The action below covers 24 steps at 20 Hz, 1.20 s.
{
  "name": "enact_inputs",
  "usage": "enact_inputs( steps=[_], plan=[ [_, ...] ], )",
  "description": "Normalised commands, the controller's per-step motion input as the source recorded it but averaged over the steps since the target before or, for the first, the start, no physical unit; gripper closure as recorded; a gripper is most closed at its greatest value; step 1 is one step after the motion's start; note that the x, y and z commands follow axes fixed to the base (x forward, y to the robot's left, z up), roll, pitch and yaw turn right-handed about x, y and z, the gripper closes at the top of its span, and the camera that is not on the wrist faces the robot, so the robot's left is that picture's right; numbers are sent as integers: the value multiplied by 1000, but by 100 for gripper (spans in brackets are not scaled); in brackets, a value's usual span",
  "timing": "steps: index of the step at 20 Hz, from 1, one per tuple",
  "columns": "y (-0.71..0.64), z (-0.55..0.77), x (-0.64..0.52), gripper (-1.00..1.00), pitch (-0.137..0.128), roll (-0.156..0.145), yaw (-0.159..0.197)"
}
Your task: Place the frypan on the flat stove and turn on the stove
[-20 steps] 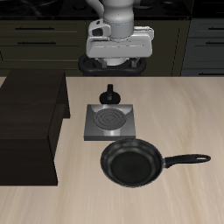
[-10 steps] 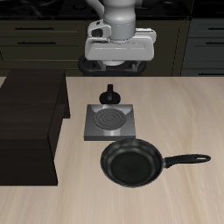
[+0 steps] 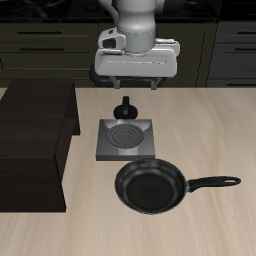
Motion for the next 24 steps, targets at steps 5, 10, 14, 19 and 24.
enact_inputs(
  steps=[5, 10, 14, 19, 24],
  plan=[
    [-67, -66, 301, -100, 37, -21, 5],
    [8, -13, 256, -100, -8, 4, 33],
    [-85, -33, 243, -100, -11, -47, 18],
    [-20, -83, 261, -100, 22, 1, -37],
    [-32, -53, 164, -100, -1, -21, 8]
  ],
)
